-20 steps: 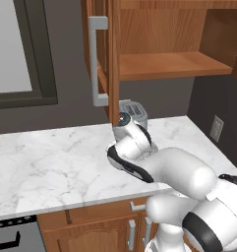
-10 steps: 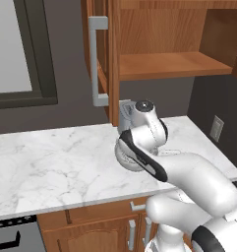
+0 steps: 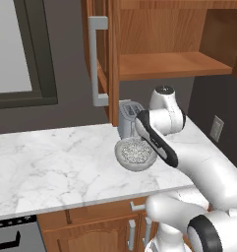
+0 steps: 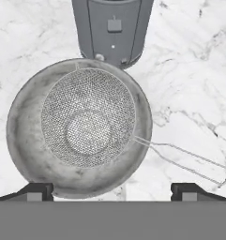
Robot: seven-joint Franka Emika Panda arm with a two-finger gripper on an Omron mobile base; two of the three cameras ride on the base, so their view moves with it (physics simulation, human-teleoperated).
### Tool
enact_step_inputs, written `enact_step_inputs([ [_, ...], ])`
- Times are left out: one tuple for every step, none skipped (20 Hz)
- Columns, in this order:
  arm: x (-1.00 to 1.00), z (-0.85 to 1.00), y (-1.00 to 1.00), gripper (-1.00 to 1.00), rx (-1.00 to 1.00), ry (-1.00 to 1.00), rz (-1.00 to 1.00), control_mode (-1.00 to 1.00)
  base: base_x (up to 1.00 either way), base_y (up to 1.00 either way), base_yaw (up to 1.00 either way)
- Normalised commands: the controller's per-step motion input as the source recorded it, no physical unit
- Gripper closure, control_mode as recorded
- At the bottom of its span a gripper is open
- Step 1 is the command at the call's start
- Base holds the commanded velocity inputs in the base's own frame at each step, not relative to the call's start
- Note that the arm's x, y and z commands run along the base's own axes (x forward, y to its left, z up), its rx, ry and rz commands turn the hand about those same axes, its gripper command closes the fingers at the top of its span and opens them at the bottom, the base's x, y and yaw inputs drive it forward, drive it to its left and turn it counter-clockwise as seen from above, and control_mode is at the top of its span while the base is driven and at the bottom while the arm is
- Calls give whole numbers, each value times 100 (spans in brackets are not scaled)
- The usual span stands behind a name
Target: Open the cabinet and setup a tea strainer by placing it in the bowl upright.
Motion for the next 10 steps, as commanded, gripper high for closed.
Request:
enact_step_inputs([
  [-16,56,-47,-100,9,20,-13,-100,0,0,0],
  [-30,48,-36,-100,8,16,-11,-100,0,0,0],
  [-51,29,-17,-100,6,7,-8,-100,0,0,0],
  [-76,11,-1,-100,3,0,-5,-100,0,0,0],
  [-75,5,0,-100,3,-2,-3,-100,0,0,0],
  [-72,1,0,-100,5,-11,0,-100,0,0,0],
  [-65,0,0,-100,8,-13,0,-100,0,0,0],
  [-62,0,0,-100,9,-16,0,-100,0,0,0],
  [-62,0,0,-100,5,-18,0,-100,0,0,0],
  [-61,0,11,-100,1,-17,0,-100,0,0,0],
])
